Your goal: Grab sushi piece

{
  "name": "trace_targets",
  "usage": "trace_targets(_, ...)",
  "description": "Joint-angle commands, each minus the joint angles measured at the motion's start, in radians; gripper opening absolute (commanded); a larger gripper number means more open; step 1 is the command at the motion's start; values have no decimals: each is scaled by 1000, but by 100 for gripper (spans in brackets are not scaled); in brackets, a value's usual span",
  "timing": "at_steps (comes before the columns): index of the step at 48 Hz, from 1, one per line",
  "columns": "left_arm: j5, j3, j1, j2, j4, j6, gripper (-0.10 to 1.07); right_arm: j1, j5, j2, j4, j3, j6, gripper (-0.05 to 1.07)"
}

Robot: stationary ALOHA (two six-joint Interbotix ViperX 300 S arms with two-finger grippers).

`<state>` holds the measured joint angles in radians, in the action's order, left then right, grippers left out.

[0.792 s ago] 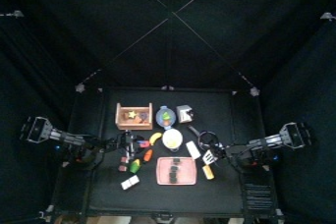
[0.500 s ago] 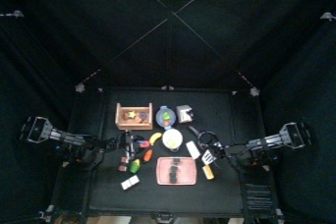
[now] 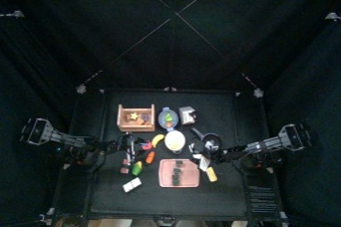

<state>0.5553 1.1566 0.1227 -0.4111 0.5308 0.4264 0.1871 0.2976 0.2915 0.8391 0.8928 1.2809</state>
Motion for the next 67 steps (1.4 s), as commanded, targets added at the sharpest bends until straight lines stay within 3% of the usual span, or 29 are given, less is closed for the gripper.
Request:
trace_targets(1, -2, -8, 0, 0, 2, 0, 80, 3, -6, -25, 29, -49, -2, 79)
trace_targets(31, -12, 0, 0, -2, 20, 0, 80, 31, -3, -230, 78, -149, -2, 79)
trace_targets(67, -12, 0, 0, 0, 20, 2, 80, 28, -3, -328, 74, -186, -2, 78)
